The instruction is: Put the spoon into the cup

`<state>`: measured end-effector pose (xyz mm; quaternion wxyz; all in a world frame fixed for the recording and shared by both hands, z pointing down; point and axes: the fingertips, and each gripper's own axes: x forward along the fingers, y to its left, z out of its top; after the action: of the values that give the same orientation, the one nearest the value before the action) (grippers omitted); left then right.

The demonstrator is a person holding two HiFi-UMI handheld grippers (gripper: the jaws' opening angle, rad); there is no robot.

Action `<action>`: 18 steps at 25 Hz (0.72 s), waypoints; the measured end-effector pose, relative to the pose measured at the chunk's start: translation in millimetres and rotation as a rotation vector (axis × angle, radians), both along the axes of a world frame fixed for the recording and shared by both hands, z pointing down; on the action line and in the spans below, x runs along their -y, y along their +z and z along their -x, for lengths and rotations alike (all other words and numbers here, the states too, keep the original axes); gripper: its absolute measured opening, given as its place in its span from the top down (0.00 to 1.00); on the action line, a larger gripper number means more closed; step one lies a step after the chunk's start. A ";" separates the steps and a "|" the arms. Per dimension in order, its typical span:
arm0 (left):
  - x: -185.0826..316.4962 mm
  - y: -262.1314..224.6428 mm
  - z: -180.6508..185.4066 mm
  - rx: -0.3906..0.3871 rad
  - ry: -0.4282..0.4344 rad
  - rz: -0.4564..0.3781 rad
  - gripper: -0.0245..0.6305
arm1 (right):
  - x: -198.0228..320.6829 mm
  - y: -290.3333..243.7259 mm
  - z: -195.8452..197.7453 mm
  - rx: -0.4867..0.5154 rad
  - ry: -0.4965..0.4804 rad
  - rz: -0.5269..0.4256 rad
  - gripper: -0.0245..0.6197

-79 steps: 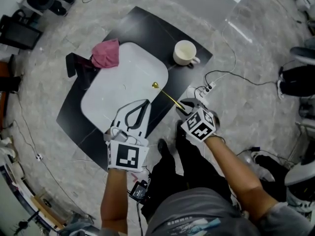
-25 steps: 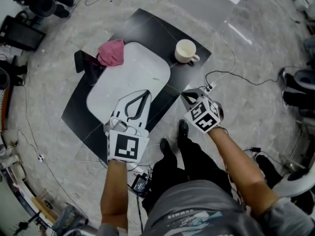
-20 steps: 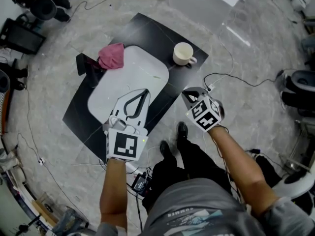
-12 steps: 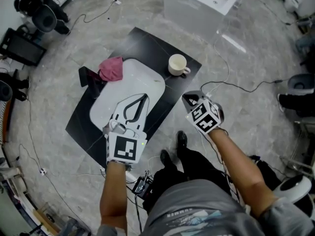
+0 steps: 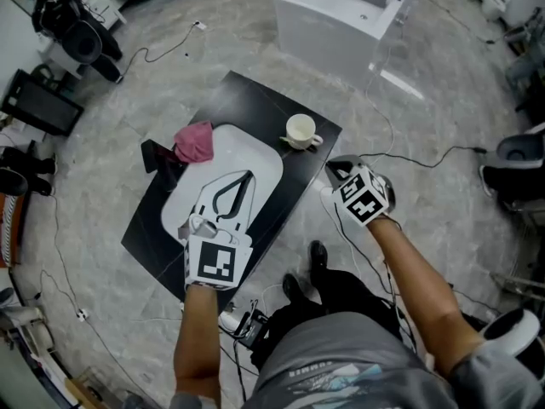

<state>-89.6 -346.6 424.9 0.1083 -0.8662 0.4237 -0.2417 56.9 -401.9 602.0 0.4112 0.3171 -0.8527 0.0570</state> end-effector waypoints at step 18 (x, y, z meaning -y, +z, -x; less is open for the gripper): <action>22.8 7.4 -9.2 0.009 0.009 0.022 0.96 | 45.1 25.1 -41.0 -0.088 0.040 0.059 0.91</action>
<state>-80.4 -369.5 432.2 0.1020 -0.8682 0.4164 -0.2499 97.9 -447.0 627.1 0.4563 0.3242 -0.8251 0.0763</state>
